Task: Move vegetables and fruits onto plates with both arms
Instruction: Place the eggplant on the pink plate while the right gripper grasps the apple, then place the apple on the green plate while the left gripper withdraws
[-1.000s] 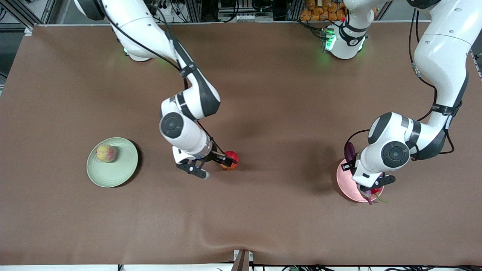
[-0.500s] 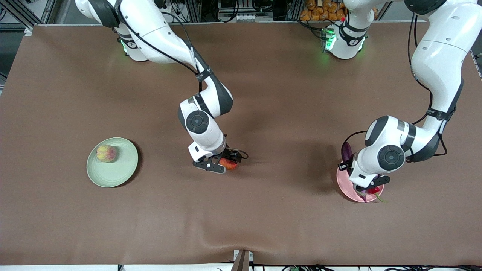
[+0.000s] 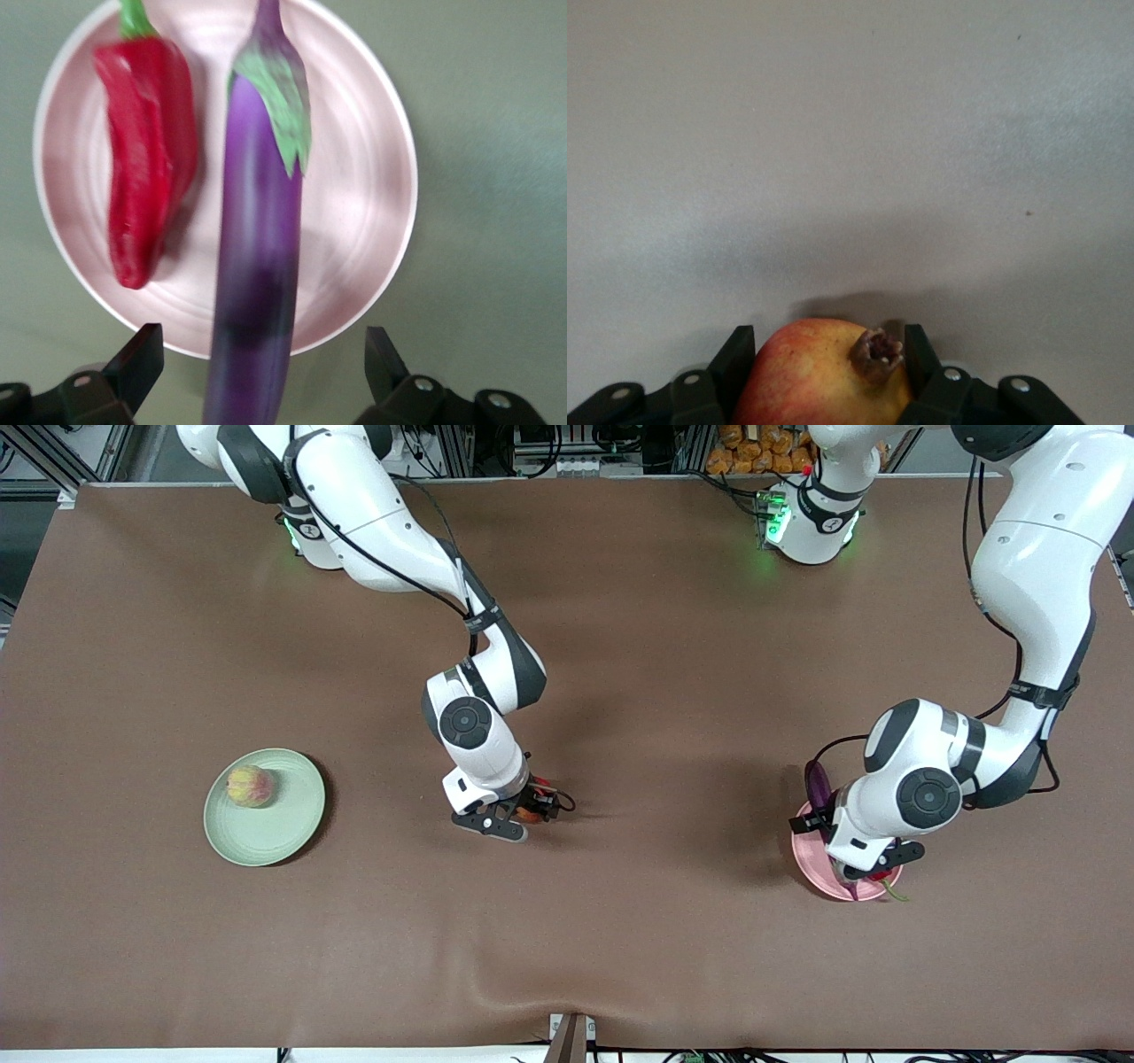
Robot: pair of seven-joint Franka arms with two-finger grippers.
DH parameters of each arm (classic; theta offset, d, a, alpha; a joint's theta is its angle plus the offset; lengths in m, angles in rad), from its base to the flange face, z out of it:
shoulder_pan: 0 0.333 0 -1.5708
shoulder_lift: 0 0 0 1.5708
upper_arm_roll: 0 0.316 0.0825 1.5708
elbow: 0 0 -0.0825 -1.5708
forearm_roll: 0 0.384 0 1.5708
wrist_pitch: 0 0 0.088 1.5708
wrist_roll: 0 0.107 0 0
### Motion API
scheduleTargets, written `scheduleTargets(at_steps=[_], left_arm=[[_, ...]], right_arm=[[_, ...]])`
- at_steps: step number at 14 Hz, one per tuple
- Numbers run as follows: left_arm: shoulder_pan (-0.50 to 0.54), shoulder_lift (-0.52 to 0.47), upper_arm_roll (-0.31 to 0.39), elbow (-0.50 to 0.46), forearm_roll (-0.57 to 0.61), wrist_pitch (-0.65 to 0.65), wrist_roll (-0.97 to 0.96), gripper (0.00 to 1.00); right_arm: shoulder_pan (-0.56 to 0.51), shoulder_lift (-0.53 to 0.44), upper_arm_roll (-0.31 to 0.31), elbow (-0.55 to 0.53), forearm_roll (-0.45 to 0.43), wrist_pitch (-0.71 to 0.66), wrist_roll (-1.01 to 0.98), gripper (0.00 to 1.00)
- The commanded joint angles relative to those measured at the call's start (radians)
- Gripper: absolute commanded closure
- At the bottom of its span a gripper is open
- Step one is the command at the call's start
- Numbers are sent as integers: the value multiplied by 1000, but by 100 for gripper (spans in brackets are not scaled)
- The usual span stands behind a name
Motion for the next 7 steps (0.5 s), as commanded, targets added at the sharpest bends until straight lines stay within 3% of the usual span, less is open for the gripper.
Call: scheduleTargets(at_steps=[1, 4, 7], left_arm=[[6, -109, -11, -4, -13, -31, 13, 0], [11, -220, -26, 14, -20, -59, 67, 0], [11, -341, -29, 74, -112, -134, 88, 0]], right_arm=[[-45, -58, 1, 7, -10, -60, -13, 85], [-105, -156, -2, 7, -10, -247, -37, 85], [-255, -245, 1, 6, -6, -509, -181, 85]])
